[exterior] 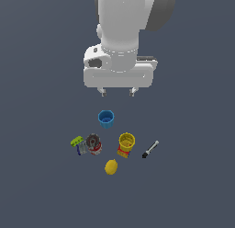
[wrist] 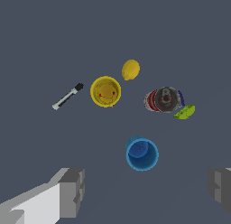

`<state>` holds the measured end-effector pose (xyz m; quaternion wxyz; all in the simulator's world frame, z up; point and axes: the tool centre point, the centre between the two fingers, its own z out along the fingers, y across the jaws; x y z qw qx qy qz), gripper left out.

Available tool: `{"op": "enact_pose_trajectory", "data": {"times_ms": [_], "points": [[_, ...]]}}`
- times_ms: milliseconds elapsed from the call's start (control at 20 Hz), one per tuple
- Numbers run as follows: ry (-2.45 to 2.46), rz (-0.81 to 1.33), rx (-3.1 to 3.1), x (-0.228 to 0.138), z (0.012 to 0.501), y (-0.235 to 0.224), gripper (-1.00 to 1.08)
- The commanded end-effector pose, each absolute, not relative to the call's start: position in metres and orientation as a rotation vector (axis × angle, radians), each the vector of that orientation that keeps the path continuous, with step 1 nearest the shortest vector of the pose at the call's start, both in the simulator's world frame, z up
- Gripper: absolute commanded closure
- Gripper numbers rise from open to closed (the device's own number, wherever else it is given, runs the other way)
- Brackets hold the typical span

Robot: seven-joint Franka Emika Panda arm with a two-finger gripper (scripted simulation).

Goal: Pick up a designated object from a clutter of objects.

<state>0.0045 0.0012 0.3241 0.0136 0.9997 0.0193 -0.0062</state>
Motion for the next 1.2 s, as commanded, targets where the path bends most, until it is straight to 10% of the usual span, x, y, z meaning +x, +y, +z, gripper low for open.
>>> {"op": "enact_pose_trajectory", "data": {"times_ms": [0,1150], "points": [[0.060,-0.019,3.114,0.004,0.324,0.001,-0.92],[0.126,-0.041,3.084,0.010,0.304,-0.010,-0.92]]}}
